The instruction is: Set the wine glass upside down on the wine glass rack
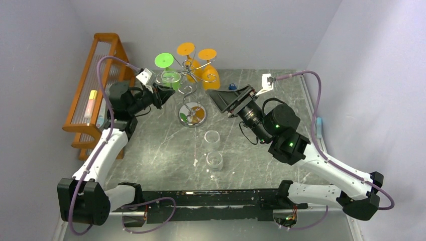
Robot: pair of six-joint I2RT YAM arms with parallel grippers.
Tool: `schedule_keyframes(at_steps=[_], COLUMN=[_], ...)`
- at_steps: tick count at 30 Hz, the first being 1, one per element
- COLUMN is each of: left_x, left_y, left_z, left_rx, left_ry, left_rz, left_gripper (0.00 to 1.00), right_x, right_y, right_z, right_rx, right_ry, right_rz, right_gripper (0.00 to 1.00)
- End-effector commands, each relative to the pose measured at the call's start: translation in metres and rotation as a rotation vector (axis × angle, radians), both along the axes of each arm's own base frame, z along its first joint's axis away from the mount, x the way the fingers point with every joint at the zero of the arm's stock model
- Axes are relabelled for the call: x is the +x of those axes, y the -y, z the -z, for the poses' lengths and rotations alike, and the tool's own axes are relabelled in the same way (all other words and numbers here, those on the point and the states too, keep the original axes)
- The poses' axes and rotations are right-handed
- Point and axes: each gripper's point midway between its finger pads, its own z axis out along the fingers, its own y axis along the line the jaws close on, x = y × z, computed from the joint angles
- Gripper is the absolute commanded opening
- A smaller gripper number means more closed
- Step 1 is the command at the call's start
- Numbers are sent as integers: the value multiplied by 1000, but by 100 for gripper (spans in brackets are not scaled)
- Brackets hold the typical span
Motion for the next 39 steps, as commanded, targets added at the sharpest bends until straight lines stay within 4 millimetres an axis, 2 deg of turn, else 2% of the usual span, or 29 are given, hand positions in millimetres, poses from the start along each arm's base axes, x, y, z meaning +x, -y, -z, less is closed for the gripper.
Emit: schedule_keyframes(at_steps=[1,9,16,34,39], left_x=[10,23,33,29,21], left_y=[-1,-7,-24,-46,-45], left_z=[-14,-13,-9,-24,-25], left_rx=[17,14,19,-55,-57], left_ry=[104,104,95,159,178], left_rz=[-31,-113,-239,-373,-363], left_gripper=[5,5,5,5,5], right_x=[6,6,6,4,5], right_y=[5,1,0,-2,-2], right_z=[1,2,4,6,8], right_rx=[3,2,4,10,8], right_ry=[1,-1,-6,-12,-17], right_rz=[34,25,22,5,7], right_gripper=[66,66,66,66,66])
